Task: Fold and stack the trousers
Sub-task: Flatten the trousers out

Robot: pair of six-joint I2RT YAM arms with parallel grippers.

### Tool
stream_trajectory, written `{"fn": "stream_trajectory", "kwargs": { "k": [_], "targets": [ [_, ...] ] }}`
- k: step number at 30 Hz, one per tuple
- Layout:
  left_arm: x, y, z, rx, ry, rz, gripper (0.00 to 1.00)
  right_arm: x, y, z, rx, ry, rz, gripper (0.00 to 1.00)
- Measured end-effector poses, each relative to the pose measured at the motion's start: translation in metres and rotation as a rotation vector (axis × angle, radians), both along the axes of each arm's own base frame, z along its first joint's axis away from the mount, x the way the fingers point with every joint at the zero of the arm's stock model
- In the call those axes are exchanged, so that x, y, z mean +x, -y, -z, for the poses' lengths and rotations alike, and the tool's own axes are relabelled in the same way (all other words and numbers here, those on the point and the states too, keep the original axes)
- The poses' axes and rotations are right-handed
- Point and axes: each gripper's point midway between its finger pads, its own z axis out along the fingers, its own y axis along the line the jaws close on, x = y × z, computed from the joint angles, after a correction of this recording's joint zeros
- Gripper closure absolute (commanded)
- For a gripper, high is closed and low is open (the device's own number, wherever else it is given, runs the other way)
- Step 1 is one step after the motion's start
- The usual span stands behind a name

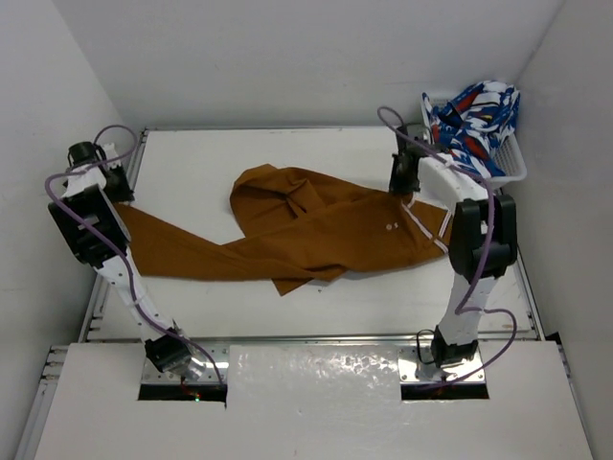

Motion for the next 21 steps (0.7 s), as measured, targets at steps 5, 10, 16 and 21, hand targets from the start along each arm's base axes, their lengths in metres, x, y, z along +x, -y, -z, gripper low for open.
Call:
{"fn": "stream_trajectory", "kwargs": {
  "k": [5,10,16,21],
  "targets": [
    [0.034,-0.001,-0.085,-0.008,0.128,0.078,1.0,0.048,-0.002,-0.122,0.029,0.374,-0.043,1.0],
    [0.036,0.012,-0.219,0.114,0.362,0.175,1.0,0.033,0.027,-0.234,0.009,0.696,0.0,1.0],
    [-0.038,0.062,-0.223,0.101,0.294,0.225,0.71,-0.003,0.055,-0.239,-0.078,0.719,0.037,1.0],
    [-0.053,0.072,-0.131,-0.038,0.091,0.188,0.43,-0.024,0.116,-0.231,-0.172,0.649,0.146,1.0]
  ]
}}
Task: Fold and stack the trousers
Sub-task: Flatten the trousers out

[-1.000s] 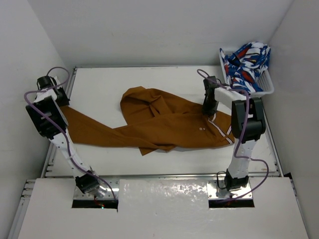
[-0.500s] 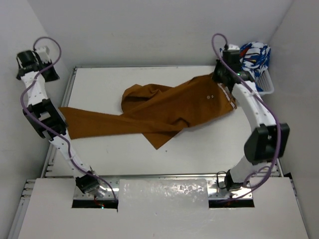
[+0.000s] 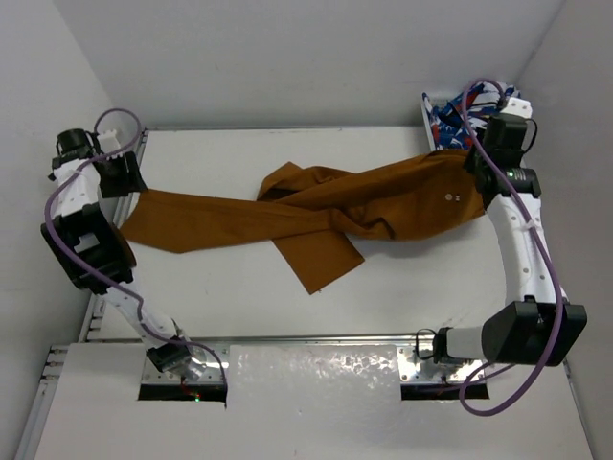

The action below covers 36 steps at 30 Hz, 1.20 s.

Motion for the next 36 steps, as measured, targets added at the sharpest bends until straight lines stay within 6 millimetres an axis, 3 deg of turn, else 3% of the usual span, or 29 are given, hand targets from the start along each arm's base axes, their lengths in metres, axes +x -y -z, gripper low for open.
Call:
{"fn": "stream_trajectory", "kwargs": {
  "k": [3,7,10,13,18,22,28,29,31,33,36],
  "targets": [
    [0.003,0.001,0.047,-0.063,-0.098,-0.031,0.37,-0.01,0.019,-0.007,-0.032,0.0,0.033,1.0],
    [0.015,-0.002,0.086,-0.109,-0.166,-0.071,0.36,-0.011,0.01,-0.018,-0.02,0.042,-0.008,1.0],
    [0.042,-0.007,0.103,-0.123,-0.16,-0.081,0.25,-0.009,0.003,-0.014,-0.004,0.04,-0.033,1.0],
    [0.066,-0.004,0.111,-0.142,-0.126,-0.066,0.17,-0.004,-0.003,0.0,0.008,0.005,-0.05,1.0],
    [0.092,0.017,0.109,-0.164,-0.063,-0.042,0.15,0.001,-0.012,0.03,0.023,-0.075,-0.064,1.0],
    [0.12,0.014,0.115,-0.123,-0.048,-0.078,0.14,-0.004,-0.015,0.044,0.027,-0.115,-0.063,1.0],
    [0.115,0.005,0.13,-0.014,-0.082,-0.153,0.13,-0.005,-0.017,0.047,0.017,-0.135,-0.058,1.0],
    [0.114,0.003,0.131,0.003,-0.083,-0.161,0.17,-0.004,-0.017,0.048,0.016,-0.138,-0.059,1.0],
    [0.114,0.0,0.133,0.027,-0.085,-0.174,0.35,-0.001,-0.019,0.051,0.015,-0.146,-0.062,1.0],
    [0.114,-0.002,0.134,0.038,-0.085,-0.184,0.96,0.002,-0.022,0.053,0.014,-0.153,-0.068,1.0],
    [0.107,0.001,0.137,0.024,-0.09,-0.167,1.0,0.004,-0.025,0.056,0.017,-0.157,-0.074,1.0]
  ]
}}
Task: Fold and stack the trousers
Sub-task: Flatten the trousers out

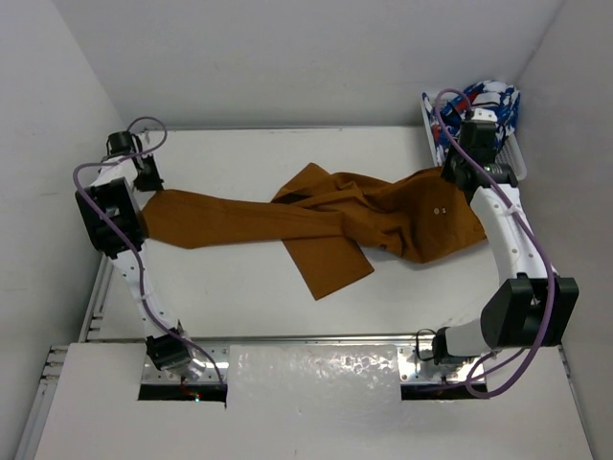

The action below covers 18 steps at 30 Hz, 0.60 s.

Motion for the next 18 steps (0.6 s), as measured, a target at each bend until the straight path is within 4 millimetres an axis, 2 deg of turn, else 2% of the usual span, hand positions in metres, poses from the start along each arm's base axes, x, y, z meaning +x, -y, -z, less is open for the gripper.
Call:
{"fn": "stream_trajectory", "kwargs": {
  "k": [5,8,11,13,16,17,18],
  "targets": [
    [-0.022,0.018,-0.007,-0.095,-0.027,0.07,1.0,0.002,-0.002,-0.001,0.007,0.009,-0.005,1.0],
    [-0.024,0.02,-0.034,-0.143,-0.001,0.13,1.0,0.004,-0.003,-0.001,0.017,0.015,-0.002,1.0],
    [0.0,0.013,-0.103,-0.145,0.164,0.239,1.0,0.008,0.0,0.0,0.033,0.025,0.013,1.0],
    [-0.002,0.007,-0.161,-0.097,0.286,0.319,1.0,0.008,0.002,-0.001,0.036,0.03,0.019,1.0],
    [-0.049,0.007,-0.231,0.007,0.382,0.423,1.0,0.01,0.006,-0.002,0.034,0.042,0.031,1.0],
    [-0.071,0.009,-0.245,0.054,0.402,0.453,1.0,0.01,0.007,-0.002,0.033,0.049,0.033,1.0],
    [-0.093,0.012,-0.249,0.078,0.398,0.469,1.0,0.009,0.007,0.0,0.032,0.05,0.035,1.0]
  ]
}}
